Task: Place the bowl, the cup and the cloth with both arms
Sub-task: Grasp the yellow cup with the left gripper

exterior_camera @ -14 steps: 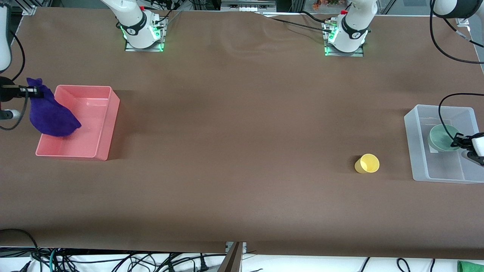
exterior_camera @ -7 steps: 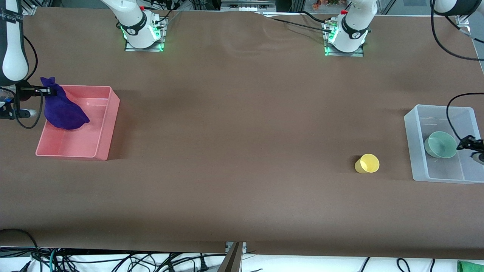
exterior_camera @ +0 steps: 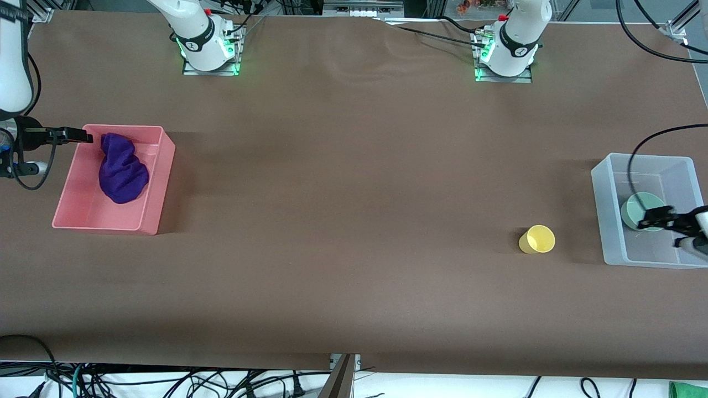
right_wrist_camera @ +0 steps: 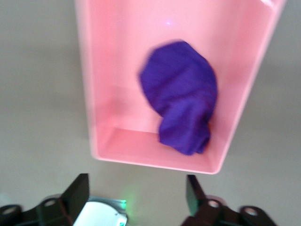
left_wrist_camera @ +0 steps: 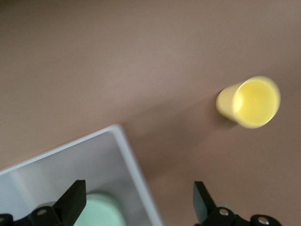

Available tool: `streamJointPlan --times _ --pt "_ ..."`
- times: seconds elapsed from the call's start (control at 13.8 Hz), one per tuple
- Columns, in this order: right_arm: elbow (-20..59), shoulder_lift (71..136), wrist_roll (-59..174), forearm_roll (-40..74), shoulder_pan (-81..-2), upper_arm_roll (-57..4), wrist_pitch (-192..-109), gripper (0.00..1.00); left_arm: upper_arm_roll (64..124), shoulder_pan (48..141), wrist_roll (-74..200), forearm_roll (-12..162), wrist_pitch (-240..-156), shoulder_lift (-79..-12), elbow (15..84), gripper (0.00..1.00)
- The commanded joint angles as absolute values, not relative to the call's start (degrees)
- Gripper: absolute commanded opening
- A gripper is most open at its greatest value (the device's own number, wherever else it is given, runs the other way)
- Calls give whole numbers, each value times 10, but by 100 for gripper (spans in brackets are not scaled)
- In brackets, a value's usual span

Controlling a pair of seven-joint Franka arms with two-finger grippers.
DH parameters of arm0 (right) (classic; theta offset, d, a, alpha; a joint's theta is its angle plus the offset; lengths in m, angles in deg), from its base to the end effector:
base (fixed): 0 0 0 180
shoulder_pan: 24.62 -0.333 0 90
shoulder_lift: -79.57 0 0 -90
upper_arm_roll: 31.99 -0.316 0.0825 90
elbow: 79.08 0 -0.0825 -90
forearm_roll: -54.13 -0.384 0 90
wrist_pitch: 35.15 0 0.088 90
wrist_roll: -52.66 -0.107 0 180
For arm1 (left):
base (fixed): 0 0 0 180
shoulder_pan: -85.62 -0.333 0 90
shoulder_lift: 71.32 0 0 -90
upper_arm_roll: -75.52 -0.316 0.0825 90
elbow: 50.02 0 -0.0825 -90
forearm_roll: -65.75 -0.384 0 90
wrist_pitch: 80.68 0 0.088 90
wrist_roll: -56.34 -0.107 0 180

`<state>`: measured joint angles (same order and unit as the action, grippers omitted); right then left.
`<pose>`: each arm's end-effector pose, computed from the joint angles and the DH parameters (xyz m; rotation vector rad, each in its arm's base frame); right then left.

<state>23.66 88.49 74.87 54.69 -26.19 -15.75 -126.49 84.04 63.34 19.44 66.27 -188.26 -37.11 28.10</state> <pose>0.5456 -0.1372 0.4398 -3.0294 -0.1959 0.5328 0.6856 0.1888 0.3680 2.9705 -0.5691 -0.0448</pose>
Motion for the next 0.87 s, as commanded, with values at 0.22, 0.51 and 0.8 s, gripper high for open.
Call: streamJointPlan --times 0.22,0.51,0.8 --pt "94 883 635 571 -264 -322 -1199 100 877 687 331 681 -2009 -370 410 100" --pt "64 885 580 566 -265 -350 -1203 100 877 690 330 681 -2144 -355 495 53" --pt "61 881 579 567 -262 -321 -1215 100 878 685 330 682 -2124 -349 490 0"
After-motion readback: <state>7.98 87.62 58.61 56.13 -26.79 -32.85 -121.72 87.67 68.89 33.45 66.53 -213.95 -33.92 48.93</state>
